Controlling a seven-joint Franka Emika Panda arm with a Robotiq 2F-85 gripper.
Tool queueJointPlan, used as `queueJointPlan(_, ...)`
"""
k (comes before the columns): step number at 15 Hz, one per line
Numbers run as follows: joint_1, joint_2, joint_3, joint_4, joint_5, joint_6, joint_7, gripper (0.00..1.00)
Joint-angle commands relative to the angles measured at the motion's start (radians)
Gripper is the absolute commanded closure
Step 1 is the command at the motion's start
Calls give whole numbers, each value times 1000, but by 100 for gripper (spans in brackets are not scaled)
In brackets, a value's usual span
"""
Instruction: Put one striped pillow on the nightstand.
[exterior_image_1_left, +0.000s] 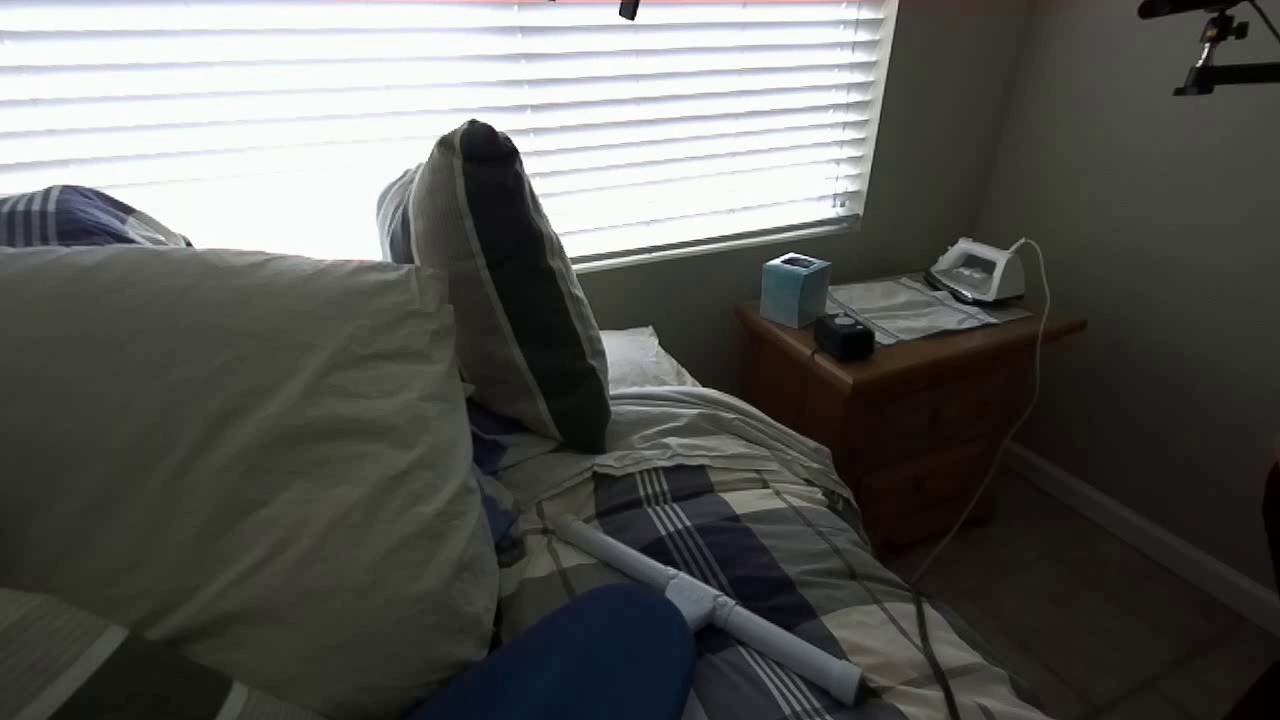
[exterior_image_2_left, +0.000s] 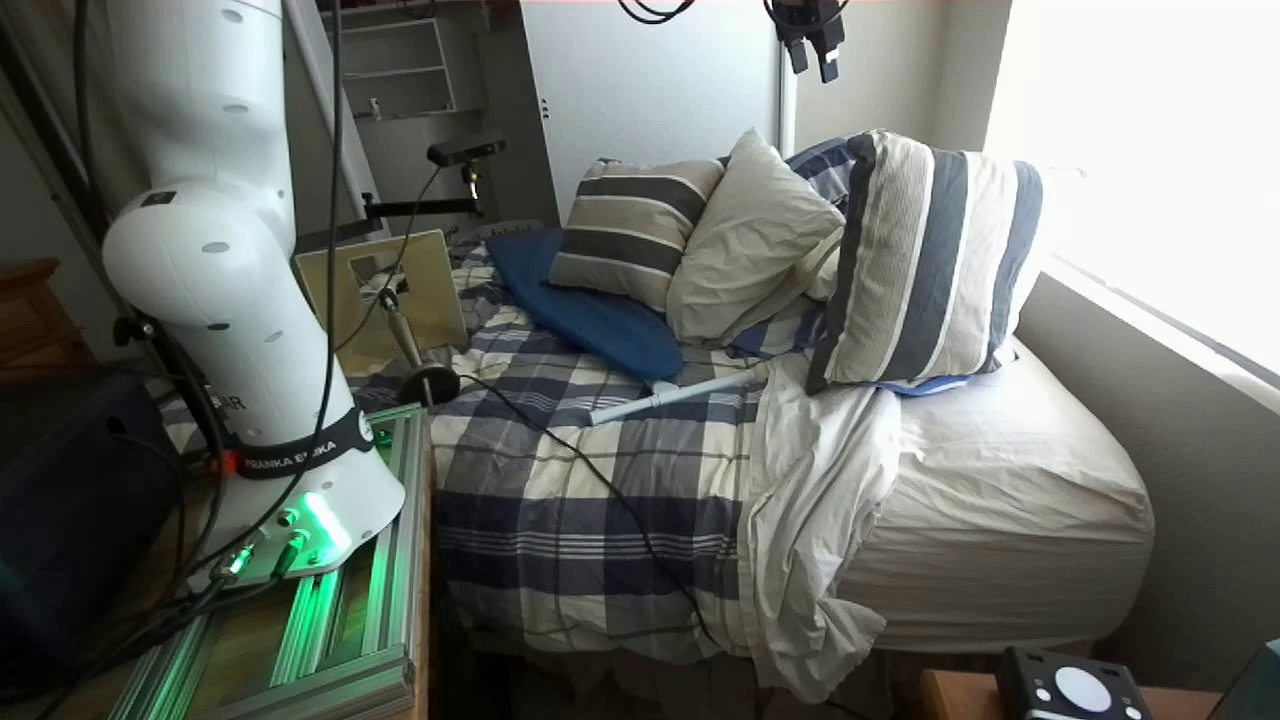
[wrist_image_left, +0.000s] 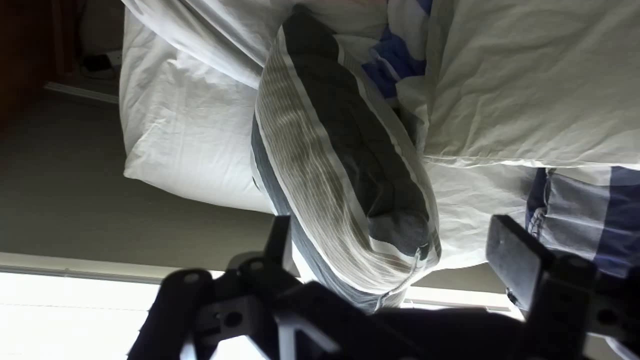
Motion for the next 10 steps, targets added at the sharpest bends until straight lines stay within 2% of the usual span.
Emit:
queueJointPlan(1, 8, 2, -9, 5, 3, -5, -2, 0)
queueJointPlan(3, 14, 23, -19, 28, -14, -3, 37, 0)
queueJointPlan(8, 61, 195, -45, 205, -63, 32, 157, 0)
queueJointPlan(10, 95, 276, -79, 288, -112, 73, 229, 0)
